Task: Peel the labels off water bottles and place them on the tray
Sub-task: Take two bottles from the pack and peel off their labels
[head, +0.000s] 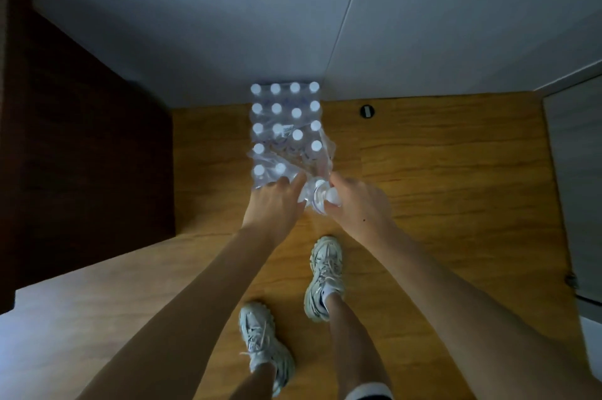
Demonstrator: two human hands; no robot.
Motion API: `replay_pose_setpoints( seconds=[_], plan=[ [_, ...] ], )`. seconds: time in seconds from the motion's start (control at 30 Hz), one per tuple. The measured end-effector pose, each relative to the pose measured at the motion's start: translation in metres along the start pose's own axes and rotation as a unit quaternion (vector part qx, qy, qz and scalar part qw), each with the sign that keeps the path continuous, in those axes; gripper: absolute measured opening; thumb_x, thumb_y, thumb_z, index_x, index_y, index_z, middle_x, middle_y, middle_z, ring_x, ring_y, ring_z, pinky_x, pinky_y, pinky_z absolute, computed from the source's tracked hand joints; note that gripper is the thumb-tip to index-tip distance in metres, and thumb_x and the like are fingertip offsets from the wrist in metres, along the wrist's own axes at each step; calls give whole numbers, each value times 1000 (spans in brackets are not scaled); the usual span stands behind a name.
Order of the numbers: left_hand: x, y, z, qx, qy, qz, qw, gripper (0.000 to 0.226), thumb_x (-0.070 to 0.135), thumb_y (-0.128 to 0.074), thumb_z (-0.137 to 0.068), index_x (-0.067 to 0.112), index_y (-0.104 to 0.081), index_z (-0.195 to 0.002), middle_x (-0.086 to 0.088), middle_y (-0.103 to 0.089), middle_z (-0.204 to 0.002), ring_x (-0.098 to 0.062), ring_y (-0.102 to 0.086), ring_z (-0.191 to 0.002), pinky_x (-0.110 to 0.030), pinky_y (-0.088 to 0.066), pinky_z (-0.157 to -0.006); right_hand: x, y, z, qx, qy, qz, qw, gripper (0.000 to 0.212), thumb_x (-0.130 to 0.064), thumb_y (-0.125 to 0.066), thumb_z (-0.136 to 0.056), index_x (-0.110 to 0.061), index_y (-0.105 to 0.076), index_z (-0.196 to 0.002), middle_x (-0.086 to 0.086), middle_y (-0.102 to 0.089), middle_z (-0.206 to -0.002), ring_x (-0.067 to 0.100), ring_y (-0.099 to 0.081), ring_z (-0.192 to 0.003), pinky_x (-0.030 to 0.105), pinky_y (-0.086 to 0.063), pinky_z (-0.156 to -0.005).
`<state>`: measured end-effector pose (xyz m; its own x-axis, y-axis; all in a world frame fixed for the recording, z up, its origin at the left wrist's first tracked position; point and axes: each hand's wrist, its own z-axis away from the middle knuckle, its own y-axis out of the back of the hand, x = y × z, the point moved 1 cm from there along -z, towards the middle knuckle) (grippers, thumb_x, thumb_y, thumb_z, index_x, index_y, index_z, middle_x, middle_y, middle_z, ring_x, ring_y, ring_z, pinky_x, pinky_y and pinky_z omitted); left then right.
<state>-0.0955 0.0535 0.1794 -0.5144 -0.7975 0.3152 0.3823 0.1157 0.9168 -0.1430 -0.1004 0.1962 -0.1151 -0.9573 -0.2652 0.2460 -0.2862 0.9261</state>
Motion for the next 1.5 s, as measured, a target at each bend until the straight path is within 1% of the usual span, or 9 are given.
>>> replay_pose_setpoints(
  seconds=[0.17,0.3,0.47,0.6,0.73,1.03,1.17,1.37,1.5],
  plan=[
    [-10,-30,25,20,-31,1,999,30,34,-57,-89,18,-49,-113,-4,-63,-84,-27,-63,-68,-29,-33,-54,0,-30,21,-13,-29,-11,999,31,-33,-63,-82,-19,-55,-109,1,-66,-77,20,-62,-63,29,-48,-50],
    [-28,-86,30,12,-50,17,999,28,36,-58,-88,20,-50,-109,-4,-67,-91,-27,-64,-73,-29,-36,-54,14,-81,24,-23,3,-3,1000,22,-33,-62,-79,-18,-53,-93,-3,-58,-70,18,-53,-57,24,-26,-41],
    [-62,-187,3,43,-62,8,997,24,39,-64,-82,23,-53,-97,1,-69,-85,-25,-63,-68,-27,-31,-52,49,-179,-7,-13,50,-11,999,26,-36,-64,-75,-19,-45,-78,-2,-54,-60,21,-50,-49,25,-25,-40],
    [-84,-258,-19,69,-79,30,994,18,37,-66,-81,26,-53,-85,10,-57,-68,-16,-51,-55,-24,-26,-44,83,-253,-28,5,60,-49,997,20,-32,-62,-75,-17,-50,-80,-2,-57,-65,21,-54,-55,28,-37,-44],
    [-105,-310,-29,95,-89,49,990,14,37,-66,-82,28,-56,-88,13,-59,-70,-13,-55,-57,-27,-39,-46,98,-304,-42,36,71,-80,994,16,-28,-62,-74,-18,-50,-77,-1,-60,-67,20,-55,-58,29,-39,-45],
    [-118,-346,-36,161,-71,102,979,14,37,-62,-83,28,-52,-78,13,-50,-61,-7,-50,-56,-22,-29,-45,111,-352,-51,108,67,-157,979,15,-34,-67,-77,-22,-59,-82,-6,-64,-72,11,-61,-66,36,-53,-55],
    [-120,-356,-27,200,-51,104,973,28,50,-56,-81,27,-57,-96,15,-52,-79,-5,-48,-63,-23,-34,-50,112,-353,-42,128,84,-137,979,18,-38,-68,-78,-25,-58,-85,-10,-64,-73,9,-59,-64,36,-52,-54],
    [-124,-392,-16,118,-25,167,979,70,52,-70,-70,31,-40,-130,5,-55,-129,-19,-55,-114,-37,-51,-81,109,-362,-27,144,86,-85,982,26,-50,-68,-76,-30,-55,-86,-15,-59,-72,6,-53,-60,20,-36,-45],
    [-125,-402,-19,121,-4,224,967,78,39,-77,-71,37,-30,-133,2,-54,-132,-21,-57,-114,-40,-51,-85,109,-361,-21,156,85,-72,981,33,-53,-68,-76,-28,-58,-94,-12,-65,-80,7,-56,-65,20,-35,-49]
  ],
)
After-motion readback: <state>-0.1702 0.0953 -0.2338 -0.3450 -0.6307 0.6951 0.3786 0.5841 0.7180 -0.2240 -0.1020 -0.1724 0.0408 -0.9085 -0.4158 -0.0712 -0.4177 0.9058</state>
